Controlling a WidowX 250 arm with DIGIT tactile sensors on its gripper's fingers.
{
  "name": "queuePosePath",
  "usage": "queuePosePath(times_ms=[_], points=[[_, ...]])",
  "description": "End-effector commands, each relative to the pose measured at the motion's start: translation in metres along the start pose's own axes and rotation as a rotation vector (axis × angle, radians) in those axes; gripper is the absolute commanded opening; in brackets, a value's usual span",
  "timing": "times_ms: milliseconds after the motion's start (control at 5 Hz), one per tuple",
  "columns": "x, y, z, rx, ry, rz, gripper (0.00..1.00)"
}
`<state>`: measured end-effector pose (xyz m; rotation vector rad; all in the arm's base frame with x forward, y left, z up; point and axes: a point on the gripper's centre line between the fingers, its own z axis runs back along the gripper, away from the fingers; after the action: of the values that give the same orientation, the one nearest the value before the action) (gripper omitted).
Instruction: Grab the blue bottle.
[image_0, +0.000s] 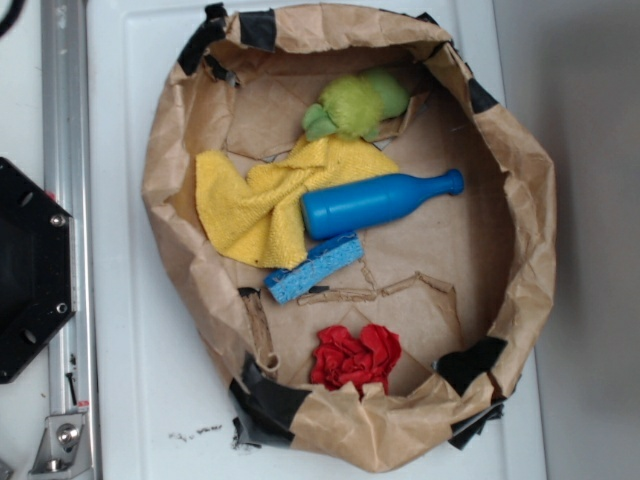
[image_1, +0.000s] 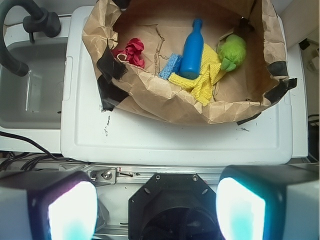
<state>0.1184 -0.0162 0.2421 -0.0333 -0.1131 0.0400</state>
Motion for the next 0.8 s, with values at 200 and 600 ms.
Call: queuePosePath(times_ms=[200,600], points=[[0.045,0.008,-0.047,0.08,0.003,-0.105,1.0],[0.099,0.034,-0.091,0.089,-0.009,-0.034,1.0]])
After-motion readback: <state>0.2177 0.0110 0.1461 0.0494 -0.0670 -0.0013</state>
